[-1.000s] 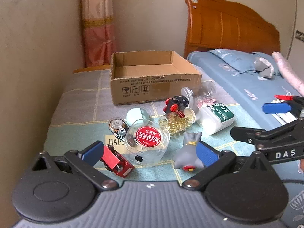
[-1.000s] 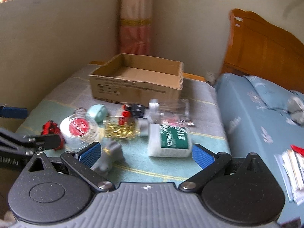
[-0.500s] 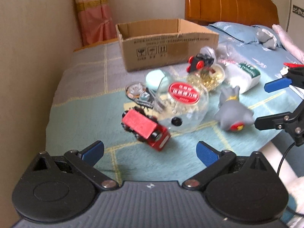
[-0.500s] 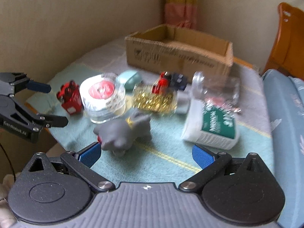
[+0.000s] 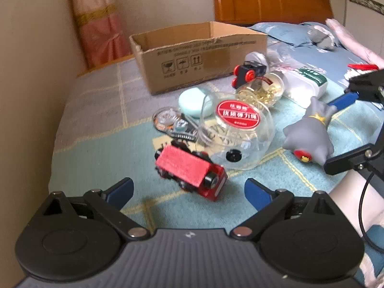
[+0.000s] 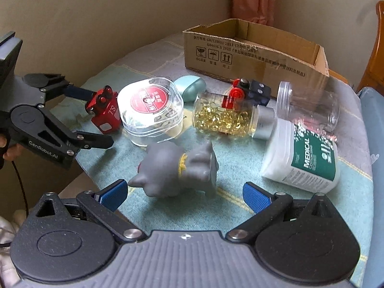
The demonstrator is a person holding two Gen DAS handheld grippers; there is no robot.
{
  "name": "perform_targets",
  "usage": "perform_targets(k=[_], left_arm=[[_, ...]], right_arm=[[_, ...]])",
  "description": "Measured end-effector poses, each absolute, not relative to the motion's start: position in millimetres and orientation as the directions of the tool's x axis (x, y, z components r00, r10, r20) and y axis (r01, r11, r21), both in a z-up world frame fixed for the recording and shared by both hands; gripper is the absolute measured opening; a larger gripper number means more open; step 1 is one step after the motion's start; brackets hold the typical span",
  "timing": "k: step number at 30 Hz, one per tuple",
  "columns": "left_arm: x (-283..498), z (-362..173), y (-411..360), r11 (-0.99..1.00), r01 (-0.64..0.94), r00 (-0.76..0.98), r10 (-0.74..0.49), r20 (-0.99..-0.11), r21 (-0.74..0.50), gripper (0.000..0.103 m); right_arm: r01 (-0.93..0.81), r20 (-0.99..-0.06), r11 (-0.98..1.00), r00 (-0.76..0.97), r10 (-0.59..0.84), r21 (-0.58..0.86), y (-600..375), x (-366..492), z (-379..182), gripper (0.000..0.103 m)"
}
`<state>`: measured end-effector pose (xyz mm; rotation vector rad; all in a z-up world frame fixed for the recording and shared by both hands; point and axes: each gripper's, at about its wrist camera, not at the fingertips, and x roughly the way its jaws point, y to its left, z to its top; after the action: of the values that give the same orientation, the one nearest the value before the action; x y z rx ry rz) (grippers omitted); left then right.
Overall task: Organize rigid objects
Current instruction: 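Grasp the red toy car with the left tool while the right tool grasps the grey figure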
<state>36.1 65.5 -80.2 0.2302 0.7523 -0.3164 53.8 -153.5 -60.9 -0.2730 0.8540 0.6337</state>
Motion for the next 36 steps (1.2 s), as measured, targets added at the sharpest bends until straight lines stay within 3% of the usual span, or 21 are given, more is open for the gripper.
perform_targets(k=[2, 4, 8, 13, 17, 20, 36], left_arm=[[37, -79, 64, 0.916, 0.384, 0.692, -0.204, -0.692, 0.114, 0.095], [39, -80, 63, 0.903, 0.41, 0.686, -0.214, -0.695, 0.127, 0.083], [45, -83, 66, 0.901, 0.423, 0.675, -0.243, -0.697, 0.096, 0.08], [47, -83, 68, 0.887, 0.457, 0.662, -0.289, -0.692, 0.068, 0.069], [47, -81, 69, 0.883, 0.466, 0.66, -0.3, -0.689, 0.063, 0.061], [49, -80, 72, 0.883, 0.467, 0.652, -0.307, -0.693, 0.048, 0.06], [52, -64, 78, 0.91, 0.413, 0.651, -0.258, -0.714, 0.048, 0.06]], right_arm=[[-0.62, -0.769, 0.785, 0.494, 0.405, 0.016, -152, 54, -59, 0.103], [-0.62, -0.767, 0.784, 0.491, 0.413, 0.026, -151, 54, -59, 0.103], [-0.619, -0.764, 0.785, 0.494, 0.415, 0.026, -146, 57, -60, 0.103], [-0.616, -0.76, 0.788, 0.51, 0.403, 0.004, -139, 65, -63, 0.102], [-0.617, -0.763, 0.787, 0.517, 0.39, -0.016, -136, 69, -63, 0.085], [-0.615, -0.769, 0.788, 0.517, 0.376, -0.029, -133, 68, -64, 0.078], [-0.602, -0.76, 0.798, 0.536, 0.368, -0.038, -141, 69, -45, 0.077]])
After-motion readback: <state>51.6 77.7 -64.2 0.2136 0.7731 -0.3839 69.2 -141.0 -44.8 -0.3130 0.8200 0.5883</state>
